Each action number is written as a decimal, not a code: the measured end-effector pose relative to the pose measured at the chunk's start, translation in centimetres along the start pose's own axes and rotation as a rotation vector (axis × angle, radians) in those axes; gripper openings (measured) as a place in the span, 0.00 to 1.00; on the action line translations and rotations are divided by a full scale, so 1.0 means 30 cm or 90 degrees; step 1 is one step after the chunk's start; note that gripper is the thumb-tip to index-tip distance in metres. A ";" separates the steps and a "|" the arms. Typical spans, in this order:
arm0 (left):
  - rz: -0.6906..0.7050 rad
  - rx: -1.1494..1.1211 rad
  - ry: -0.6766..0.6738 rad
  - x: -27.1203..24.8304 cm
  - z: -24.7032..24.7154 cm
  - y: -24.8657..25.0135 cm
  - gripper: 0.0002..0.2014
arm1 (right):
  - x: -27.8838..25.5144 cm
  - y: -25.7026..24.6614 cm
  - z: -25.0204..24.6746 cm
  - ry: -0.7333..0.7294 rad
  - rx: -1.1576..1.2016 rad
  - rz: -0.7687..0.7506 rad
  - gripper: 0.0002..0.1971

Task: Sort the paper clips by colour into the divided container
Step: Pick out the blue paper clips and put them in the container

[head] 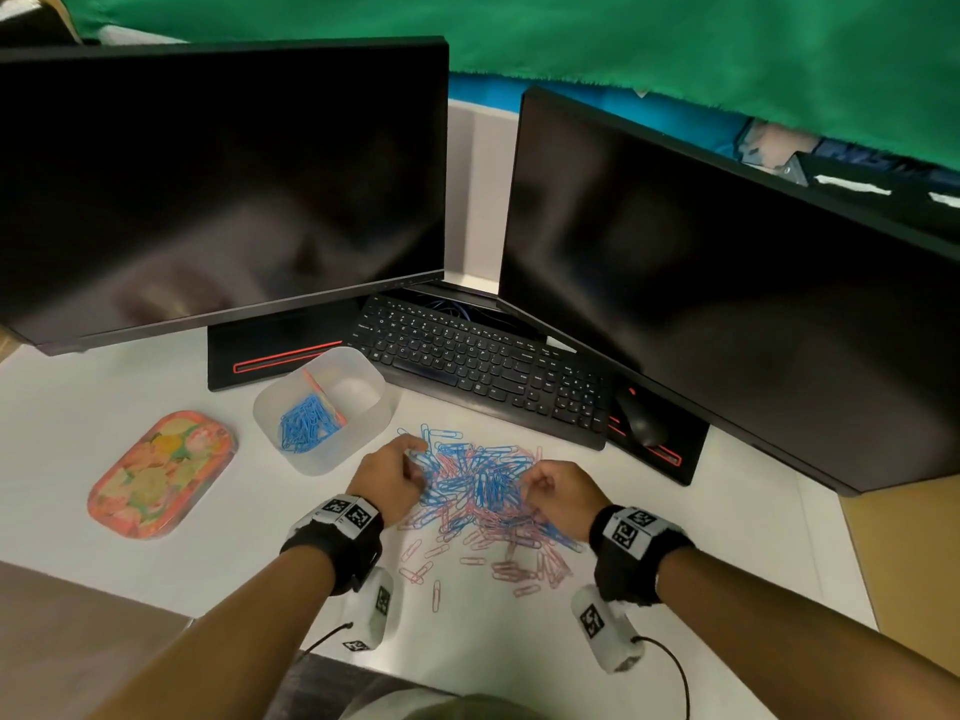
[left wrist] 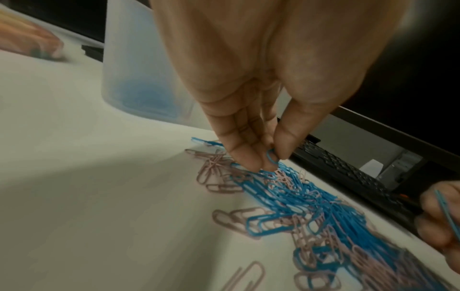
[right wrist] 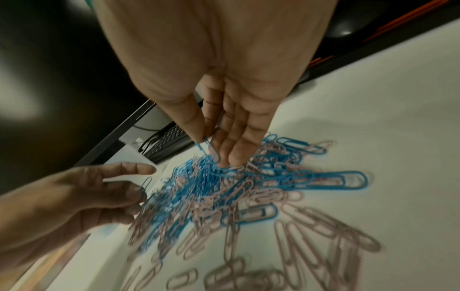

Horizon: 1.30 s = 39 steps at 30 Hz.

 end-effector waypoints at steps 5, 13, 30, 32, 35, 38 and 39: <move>-0.052 -0.188 -0.054 0.029 0.032 -0.053 0.16 | -0.007 0.002 -0.028 -0.026 0.176 0.026 0.10; -0.099 -0.298 -0.083 0.009 0.051 -0.042 0.08 | -0.032 0.093 -0.064 -0.006 0.329 0.076 0.11; 0.009 0.291 -0.113 -0.031 0.113 0.020 0.05 | -0.068 0.091 0.011 -0.045 -0.351 -0.013 0.09; 0.008 0.281 -0.109 -0.034 0.107 0.022 0.05 | -0.060 0.097 0.008 -0.043 -0.340 -0.012 0.10; 0.011 0.258 -0.092 -0.038 0.092 0.029 0.04 | -0.057 0.098 -0.003 -0.028 -0.319 -0.019 0.11; 0.023 0.227 -0.072 -0.043 0.074 0.038 0.05 | -0.060 0.097 -0.013 -0.032 -0.297 -0.020 0.12; 0.027 0.206 -0.065 -0.043 0.070 0.038 0.05 | -0.059 0.099 -0.014 -0.038 -0.287 -0.021 0.11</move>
Point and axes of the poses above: each hand's wrist, its own x-axis towards the middle knuckle, its own z-axis out of the palm, y = z × x, the point moved 9 cm from there along x, towards the middle knuckle, and after that the axes turned 8 degrees about -y, right-handed, at the moved point
